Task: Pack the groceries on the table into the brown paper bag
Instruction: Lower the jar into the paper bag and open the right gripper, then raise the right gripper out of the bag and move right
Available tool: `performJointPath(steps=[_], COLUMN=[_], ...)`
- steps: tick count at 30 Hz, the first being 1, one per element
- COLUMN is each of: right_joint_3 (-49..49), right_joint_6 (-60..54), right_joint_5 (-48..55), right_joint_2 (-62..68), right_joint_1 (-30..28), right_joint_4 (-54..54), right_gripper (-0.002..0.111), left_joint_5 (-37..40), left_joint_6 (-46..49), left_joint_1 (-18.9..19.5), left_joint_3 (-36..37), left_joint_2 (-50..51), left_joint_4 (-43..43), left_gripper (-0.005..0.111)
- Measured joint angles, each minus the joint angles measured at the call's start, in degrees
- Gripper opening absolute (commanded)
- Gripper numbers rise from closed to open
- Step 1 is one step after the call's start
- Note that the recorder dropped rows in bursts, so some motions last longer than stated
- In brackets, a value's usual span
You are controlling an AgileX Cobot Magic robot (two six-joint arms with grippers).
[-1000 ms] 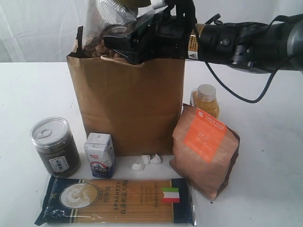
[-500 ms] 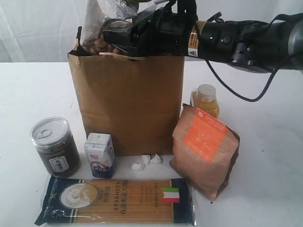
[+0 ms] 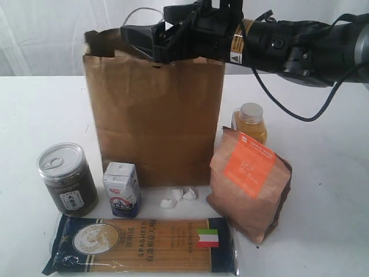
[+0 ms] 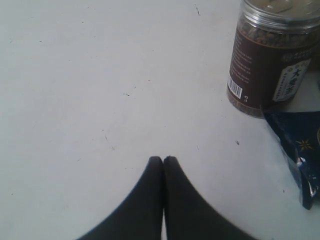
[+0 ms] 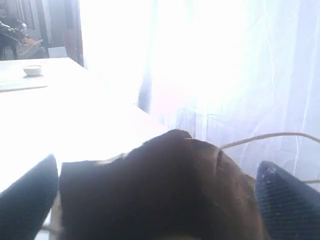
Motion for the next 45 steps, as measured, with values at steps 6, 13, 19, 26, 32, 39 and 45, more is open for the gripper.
performJointPath(steps=[6,13,19,26,32,39,45], right_joint_3=[0.0,0.0,0.0,0.0,0.0,1.91,4.28], right_joint_6=[0.11,2.5,2.83,2.83,2.94,25.87,51.64], right_joint_5=[-0.2,-2.58,-4.71,-4.5,-2.35,11.61,11.42], right_joint_2=[-0.09,-0.09,-1.65,-6.46,-11.73,-16.51,-16.81], right_joint_1=[0.0,0.0,0.0,-3.57,-10.23,-19.3,-27.56], right_joint_4=[0.0,0.0,0.0,0.0,-5.33,-25.14,-38.85], right_gripper=[0.105,0.105,0.105,0.105,0.105,0.105,0.105], left_joint_5=[0.0,0.0,0.0,0.0,0.0,0.0,0.0], left_joint_6=[0.0,0.0,0.0,0.0,0.0,0.0,0.0], left_joint_1=[0.0,0.0,0.0,0.0,0.0,0.0,0.0], left_joint_3=[0.0,0.0,0.0,0.0,0.0,0.0,0.0], left_joint_2=[0.0,0.0,0.0,0.0,0.0,0.0,0.0], left_joint_4=[0.0,0.0,0.0,0.0,0.0,0.0,0.0], left_gripper=[0.0,0.0,0.0,0.0,0.0,0.0,0.0])
